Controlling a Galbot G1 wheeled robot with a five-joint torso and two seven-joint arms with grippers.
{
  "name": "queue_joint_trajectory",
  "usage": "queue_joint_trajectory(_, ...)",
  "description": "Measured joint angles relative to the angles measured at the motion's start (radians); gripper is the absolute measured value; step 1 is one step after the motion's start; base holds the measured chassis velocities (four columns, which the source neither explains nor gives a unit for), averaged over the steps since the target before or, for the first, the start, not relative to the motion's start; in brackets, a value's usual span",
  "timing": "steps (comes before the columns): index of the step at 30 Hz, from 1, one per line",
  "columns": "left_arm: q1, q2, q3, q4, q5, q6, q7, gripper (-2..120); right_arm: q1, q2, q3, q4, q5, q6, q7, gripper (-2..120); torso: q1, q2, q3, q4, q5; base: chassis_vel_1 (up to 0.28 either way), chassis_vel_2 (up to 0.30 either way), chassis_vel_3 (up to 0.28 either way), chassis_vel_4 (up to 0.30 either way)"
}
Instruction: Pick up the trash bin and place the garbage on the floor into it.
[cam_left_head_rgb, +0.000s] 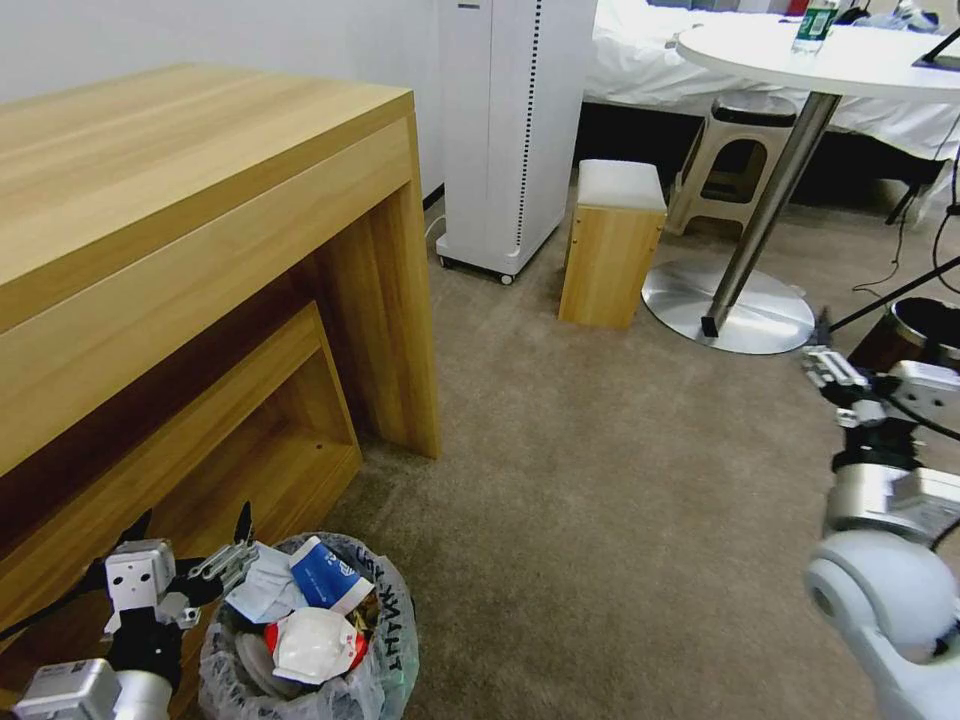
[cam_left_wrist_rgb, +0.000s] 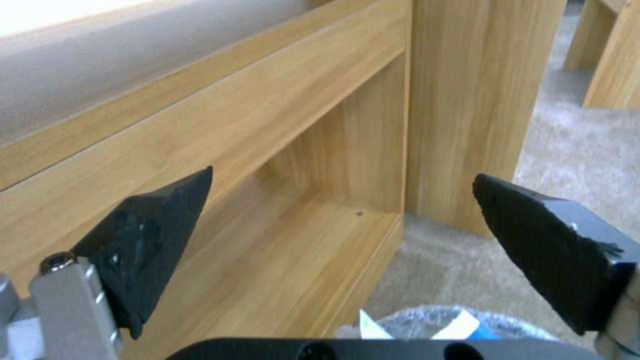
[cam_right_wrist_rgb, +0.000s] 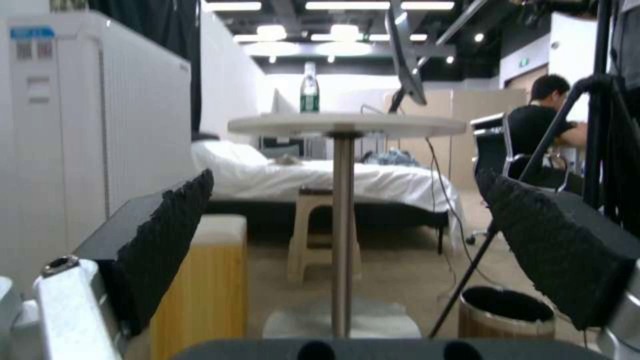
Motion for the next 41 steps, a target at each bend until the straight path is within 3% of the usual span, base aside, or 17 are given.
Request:
queue_joint_trajectory(7, 0.024, -0.003, 0.005, 0.0, 0.039, -0.01, -0.008, 100, -0.039, 0.037, -0.06, -0.07, 0.016, 0.035, -0.042, 100, 0.0, 0.0, 0.0, 0.0003, 0.0004, 0.0, 0.0, 0.0, 0.0)
queue_joint_trajectory(10, 0.017, -0.005, 0.005, 0.0, 0.046, -0.013, -0.038, 100, -0.006, 0.07, -0.09, -0.174, -0.143, 0.075, -0.05, 100, 0.0, 0.0, 0.0, 0.0002, 0.0005, 0.0, 0.0, 0.0, 0.0)
queue_joint_trajectory(17, 0.01, -0.023, 0.012, 0.008, 0.066, -0.017, -0.055, 100, 0.04, 0.141, -0.147, -0.263, -0.245, 0.166, -0.098, 100, 0.0, 0.0, 0.0, 0.0003, 0.0006, 0.0, 0.0, 0.0, 0.0)
queue_joint_trajectory(20, 0.013, -0.03, 0.018, 0.011, 0.074, -0.017, -0.055, 100, 0.042, 0.167, -0.158, -0.259, -0.281, 0.222, -0.147, 100, 0.0, 0.0, 0.0, 0.0002, 0.0004, 0.0, 0.0, 0.0, 0.0)
queue_joint_trajectory(26, 0.027, -0.054, 0.031, 0.008, 0.096, -0.017, -0.051, 100, 0.042, 0.158, -0.19, -0.197, -0.192, 0.258, -0.227, 100, 0.0, 0.0, 0.0, 0.0003, 0.0004, 0.0, 0.0, 0.0, 0.0)
queue_joint_trajectory(41, 0.026, -0.076, 0.04, 0.007, 0.104, -0.012, -0.041, 100, 0.029, 0.165, -0.186, -0.184, -0.212, 0.215, -0.206, 100, 0.0, 0.0, 0.0, 0.0002, 0.0005, 0.0, 0.0, 0.0, 0.0)
